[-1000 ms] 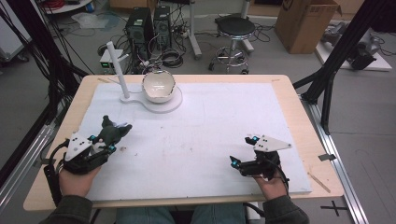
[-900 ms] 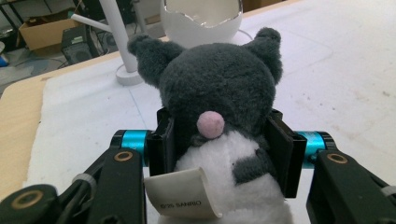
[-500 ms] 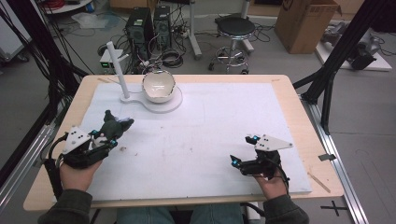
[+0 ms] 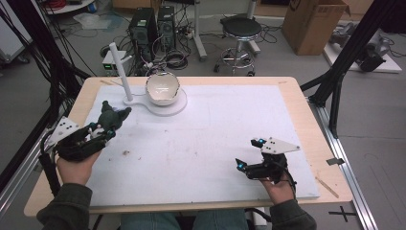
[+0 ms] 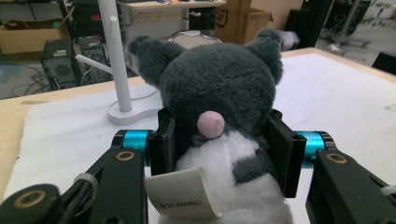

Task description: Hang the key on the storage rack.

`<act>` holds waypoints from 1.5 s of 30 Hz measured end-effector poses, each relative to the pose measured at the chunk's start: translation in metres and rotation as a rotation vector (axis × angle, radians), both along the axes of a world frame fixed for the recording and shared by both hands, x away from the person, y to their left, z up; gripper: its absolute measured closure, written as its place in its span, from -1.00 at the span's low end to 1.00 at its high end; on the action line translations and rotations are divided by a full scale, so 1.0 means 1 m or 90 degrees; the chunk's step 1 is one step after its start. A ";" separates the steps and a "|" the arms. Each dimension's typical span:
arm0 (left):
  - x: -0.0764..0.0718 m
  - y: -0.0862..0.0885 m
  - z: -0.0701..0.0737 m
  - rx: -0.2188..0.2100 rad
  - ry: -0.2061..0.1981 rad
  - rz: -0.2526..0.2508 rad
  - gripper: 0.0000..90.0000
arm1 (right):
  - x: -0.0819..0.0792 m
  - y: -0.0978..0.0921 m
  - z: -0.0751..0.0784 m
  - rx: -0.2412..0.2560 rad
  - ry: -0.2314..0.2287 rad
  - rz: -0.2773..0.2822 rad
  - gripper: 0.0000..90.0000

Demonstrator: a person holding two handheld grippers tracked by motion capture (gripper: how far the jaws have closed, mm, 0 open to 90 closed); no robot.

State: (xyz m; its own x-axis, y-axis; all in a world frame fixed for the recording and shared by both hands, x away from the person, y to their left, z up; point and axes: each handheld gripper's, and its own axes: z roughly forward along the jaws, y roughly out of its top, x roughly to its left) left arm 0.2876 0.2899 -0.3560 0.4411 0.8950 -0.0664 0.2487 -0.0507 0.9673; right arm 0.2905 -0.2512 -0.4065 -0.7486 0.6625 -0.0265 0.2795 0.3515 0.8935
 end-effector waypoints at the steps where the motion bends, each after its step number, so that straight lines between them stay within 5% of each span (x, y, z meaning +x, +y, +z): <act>1: 0.001 0.001 0.001 0.002 0.001 0.003 0.16 | 0.000 0.000 0.000 0.003 0.003 0.000 -0.77; 13: 0.019 0.013 0.021 -0.003 -0.002 0.033 0.16 | 0.002 0.001 0.002 0.007 -0.004 0.000 -0.77; 21: 0.040 0.012 0.034 0.026 0.003 0.050 0.16 | 0.001 0.000 0.002 0.009 -0.001 -0.001 -0.77; 34: 0.062 0.017 0.034 0.005 0.006 0.095 0.16 | 0.002 0.001 0.001 0.011 -0.002 0.004 -0.77; 45: 0.082 0.014 0.040 0.025 0.003 0.136 0.16 | 0.003 0.001 0.001 0.015 -0.003 0.005 -0.77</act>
State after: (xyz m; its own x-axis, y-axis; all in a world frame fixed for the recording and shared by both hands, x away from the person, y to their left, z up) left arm 0.3695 0.3043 -0.3156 0.2407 0.9701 -0.0312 0.2623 -0.0341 0.9644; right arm 0.2932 -0.2504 -0.4054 -0.7539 0.6568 -0.0140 0.2732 0.3328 0.9026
